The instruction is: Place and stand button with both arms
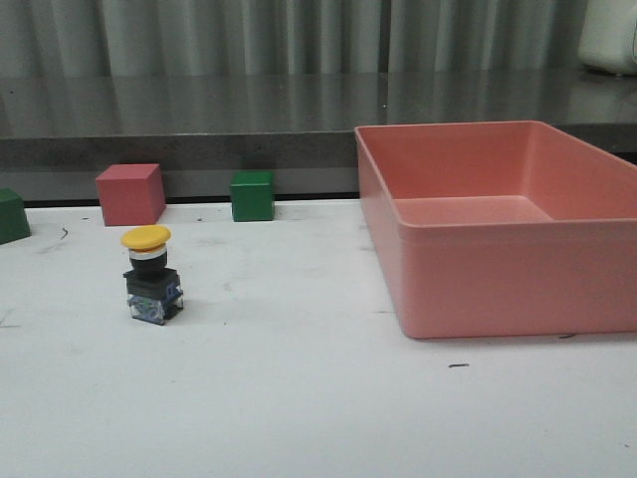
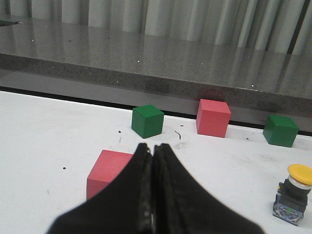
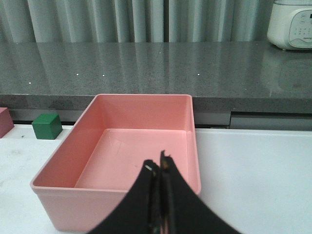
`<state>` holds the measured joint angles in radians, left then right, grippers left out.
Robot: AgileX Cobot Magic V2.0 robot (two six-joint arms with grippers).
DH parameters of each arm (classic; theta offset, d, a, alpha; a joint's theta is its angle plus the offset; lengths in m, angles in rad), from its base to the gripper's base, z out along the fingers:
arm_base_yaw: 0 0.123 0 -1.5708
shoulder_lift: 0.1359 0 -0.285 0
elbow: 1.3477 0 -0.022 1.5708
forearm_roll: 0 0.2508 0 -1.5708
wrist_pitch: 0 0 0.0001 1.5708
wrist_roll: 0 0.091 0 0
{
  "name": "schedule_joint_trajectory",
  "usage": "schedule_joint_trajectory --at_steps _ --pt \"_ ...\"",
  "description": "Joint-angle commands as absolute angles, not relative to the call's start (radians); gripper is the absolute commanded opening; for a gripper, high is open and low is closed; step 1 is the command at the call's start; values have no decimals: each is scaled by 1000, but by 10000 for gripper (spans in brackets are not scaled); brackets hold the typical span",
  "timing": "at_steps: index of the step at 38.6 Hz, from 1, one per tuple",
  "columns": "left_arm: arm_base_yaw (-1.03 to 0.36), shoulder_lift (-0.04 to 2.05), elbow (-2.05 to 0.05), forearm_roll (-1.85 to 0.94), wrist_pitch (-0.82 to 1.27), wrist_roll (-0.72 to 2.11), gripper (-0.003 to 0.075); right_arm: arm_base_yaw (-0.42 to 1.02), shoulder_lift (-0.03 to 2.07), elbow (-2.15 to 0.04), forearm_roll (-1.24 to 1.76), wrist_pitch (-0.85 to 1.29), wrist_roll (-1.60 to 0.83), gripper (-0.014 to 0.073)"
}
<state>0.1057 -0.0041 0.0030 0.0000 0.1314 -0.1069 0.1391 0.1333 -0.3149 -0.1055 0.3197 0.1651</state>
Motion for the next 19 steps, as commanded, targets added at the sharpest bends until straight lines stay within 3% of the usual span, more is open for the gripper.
schedule_joint_trajectory --at_steps 1,8,19 --pt "105 -28 12 -10 47 -107 -20 134 141 -311 -41 202 35 -70" --pt "105 -28 12 -10 47 -107 -20 110 101 -166 22 97 -22 -70" --pt "105 -28 12 -10 47 -107 -20 21 -30 0 93 100 -22 -70"
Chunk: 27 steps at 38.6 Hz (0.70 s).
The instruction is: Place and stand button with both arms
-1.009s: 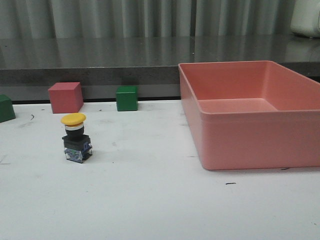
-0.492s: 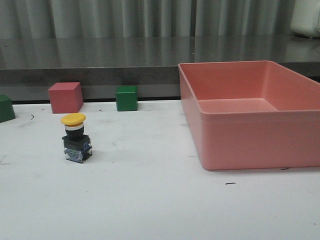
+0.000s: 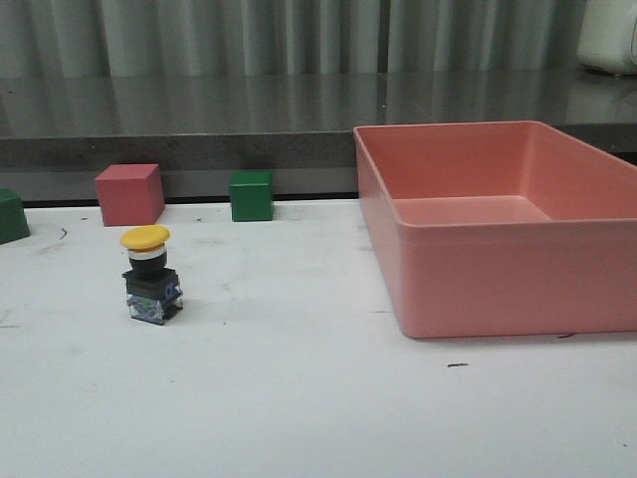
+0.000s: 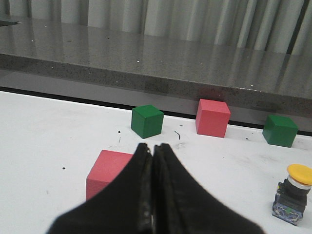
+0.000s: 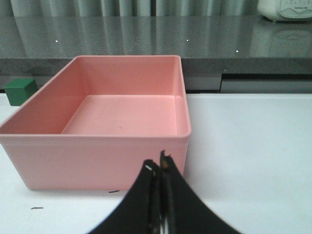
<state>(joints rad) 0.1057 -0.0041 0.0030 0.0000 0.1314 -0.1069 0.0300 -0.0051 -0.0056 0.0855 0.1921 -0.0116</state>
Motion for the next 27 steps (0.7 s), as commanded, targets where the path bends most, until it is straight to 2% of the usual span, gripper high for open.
schedule_joint_trajectory --at_steps 1,27 --pt "105 -28 12 -10 47 -107 -20 21 -29 11 93 98 -22 -70" --pt "105 -28 12 -10 47 -107 -20 22 -28 23 97 129 -22 -70"
